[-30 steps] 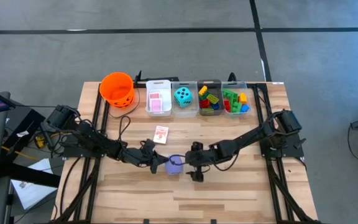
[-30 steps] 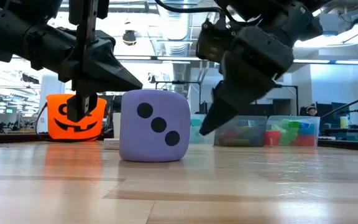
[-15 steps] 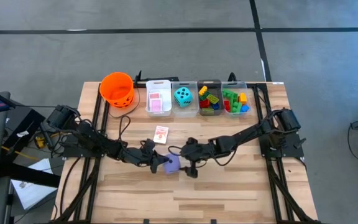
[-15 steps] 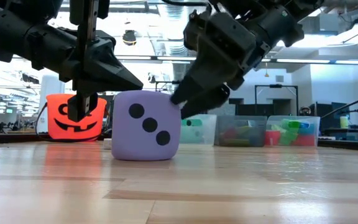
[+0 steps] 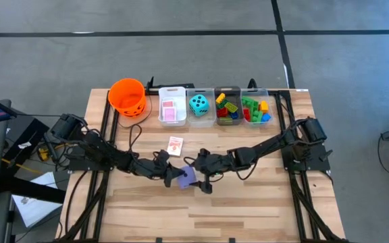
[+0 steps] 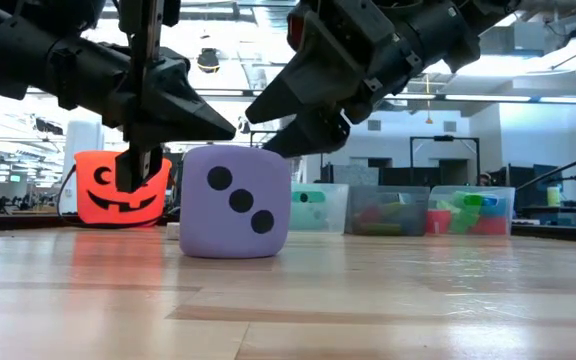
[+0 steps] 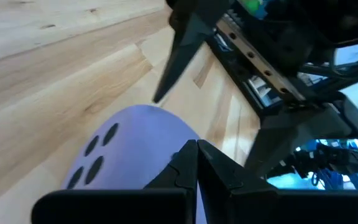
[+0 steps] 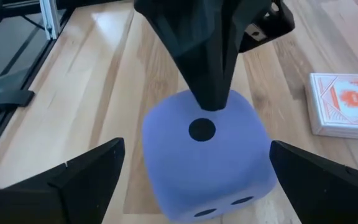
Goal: Pick & Place Toys
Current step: Put the violet dice into the left transparent bin
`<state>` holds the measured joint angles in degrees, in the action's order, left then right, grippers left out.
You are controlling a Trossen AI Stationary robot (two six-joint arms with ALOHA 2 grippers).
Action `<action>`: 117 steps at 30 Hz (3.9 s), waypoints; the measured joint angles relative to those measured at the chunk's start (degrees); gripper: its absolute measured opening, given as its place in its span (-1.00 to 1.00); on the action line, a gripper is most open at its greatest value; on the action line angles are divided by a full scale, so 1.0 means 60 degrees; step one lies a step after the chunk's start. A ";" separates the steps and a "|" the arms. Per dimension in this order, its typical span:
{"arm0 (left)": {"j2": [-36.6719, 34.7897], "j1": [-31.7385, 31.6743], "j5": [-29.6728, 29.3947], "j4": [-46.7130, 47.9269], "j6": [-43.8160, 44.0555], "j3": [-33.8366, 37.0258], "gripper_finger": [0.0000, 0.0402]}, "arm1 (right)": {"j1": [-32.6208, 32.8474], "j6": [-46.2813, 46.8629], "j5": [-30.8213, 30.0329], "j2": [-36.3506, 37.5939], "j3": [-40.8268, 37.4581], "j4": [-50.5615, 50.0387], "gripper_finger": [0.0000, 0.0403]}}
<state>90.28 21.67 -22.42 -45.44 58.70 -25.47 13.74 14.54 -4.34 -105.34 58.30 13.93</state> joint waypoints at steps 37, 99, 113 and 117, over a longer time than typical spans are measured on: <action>-0.0011 -0.0034 0.1672 0.0769 -0.1094 -0.0716 -1.00 | 0.0001 -0.0158 0.0495 -0.1057 0.0022 0.0832 0.39; -0.3625 -0.0681 0.2721 1.0296 -0.3245 -0.0668 -0.50 | -0.1292 0.1330 0.1231 0.1733 -0.0048 -0.1664 0.90; -0.3625 -0.0685 0.0617 0.9504 -0.4461 -0.0591 -0.49 | -0.1693 0.2048 0.1738 0.0158 0.0153 -0.0585 0.89; -0.3625 -0.0685 0.0435 0.9320 -0.4463 -0.0591 -0.49 | -0.1842 0.2802 0.2239 0.0175 0.0157 -0.0334 0.89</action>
<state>68.53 17.56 -19.81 10.48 31.92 -29.02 2.69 31.35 9.09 -104.29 59.24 11.93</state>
